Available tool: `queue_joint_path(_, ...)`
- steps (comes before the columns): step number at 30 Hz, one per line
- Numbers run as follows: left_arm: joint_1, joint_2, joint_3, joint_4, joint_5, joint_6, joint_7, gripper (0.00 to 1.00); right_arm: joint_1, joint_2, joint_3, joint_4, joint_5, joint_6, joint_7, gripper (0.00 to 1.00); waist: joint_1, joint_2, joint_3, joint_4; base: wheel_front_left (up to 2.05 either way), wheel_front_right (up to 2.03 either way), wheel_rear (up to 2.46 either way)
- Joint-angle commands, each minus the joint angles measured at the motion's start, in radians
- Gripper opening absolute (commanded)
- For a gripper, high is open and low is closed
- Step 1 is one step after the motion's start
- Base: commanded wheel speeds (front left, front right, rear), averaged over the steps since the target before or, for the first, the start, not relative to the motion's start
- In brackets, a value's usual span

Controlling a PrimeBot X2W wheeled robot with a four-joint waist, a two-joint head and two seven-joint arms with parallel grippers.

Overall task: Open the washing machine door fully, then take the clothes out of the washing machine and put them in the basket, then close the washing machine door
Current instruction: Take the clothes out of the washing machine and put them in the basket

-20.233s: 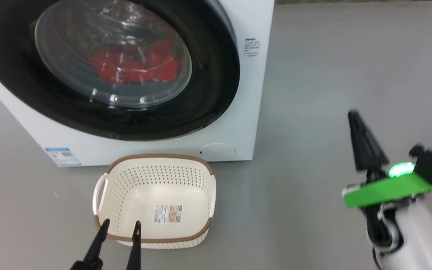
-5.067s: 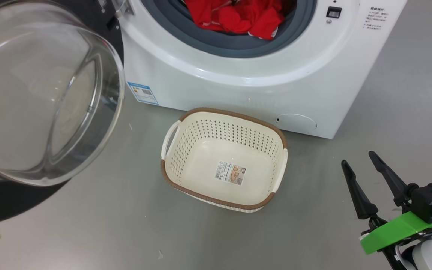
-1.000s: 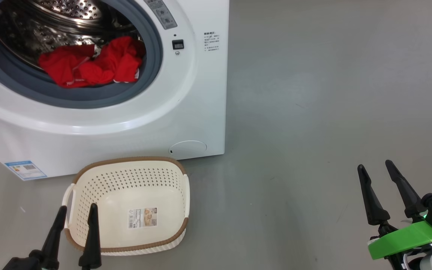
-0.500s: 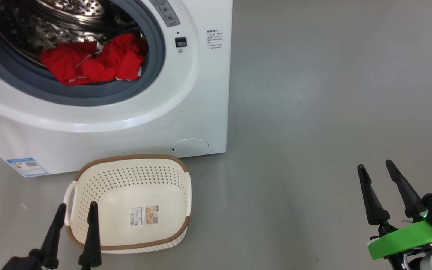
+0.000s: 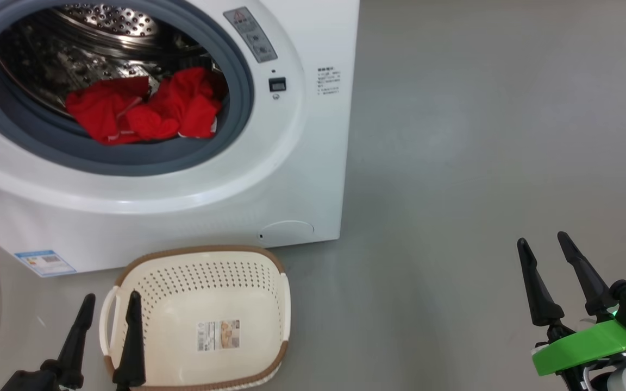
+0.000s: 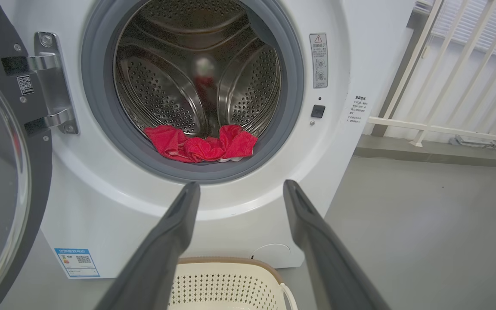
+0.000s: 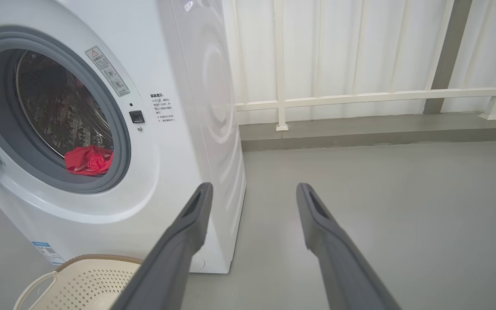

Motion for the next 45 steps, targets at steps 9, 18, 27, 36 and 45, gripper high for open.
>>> queue_joint_path(9,-0.031,0.022,0.015,-0.012,0.019,-0.005,-0.005,1.00,-0.017,-0.011,0.027,-0.022,0.005,0.006,-0.006,1.00,0.0001,0.0000,0.000,0.004,0.84,-0.86,0.02)
queue_joint_path(18,-0.038,0.020,0.016,0.001,0.017,-0.005,-0.005,1.00,-0.017,-0.013,0.029,-0.019,0.007,0.006,-0.006,1.00,0.0001,0.0000,-0.001,0.008,0.02,-0.02,0.00)
queue_joint_path(27,-0.046,0.014,0.020,0.013,0.014,-0.005,-0.005,1.00,-0.016,-0.011,0.031,-0.022,0.006,0.006,-0.006,1.00,0.0001,0.0000,0.003,0.013,0.00,0.00,0.00)
queue_joint_path(36,-0.190,0.047,-0.010,0.106,0.035,-0.005,-0.005,1.00,-0.033,-0.003,0.034,-0.024,0.004,0.006,-0.006,1.00,0.0001,0.0000,0.036,0.013,0.00,0.00,0.00)
queue_joint_path(45,-0.459,0.112,-0.076,0.344,-0.005,-0.005,-0.005,1.00,-0.073,0.012,0.067,-0.023,0.001,0.006,-0.006,1.00,0.0001,0.0000,0.103,-0.027,0.00,0.00,0.00)
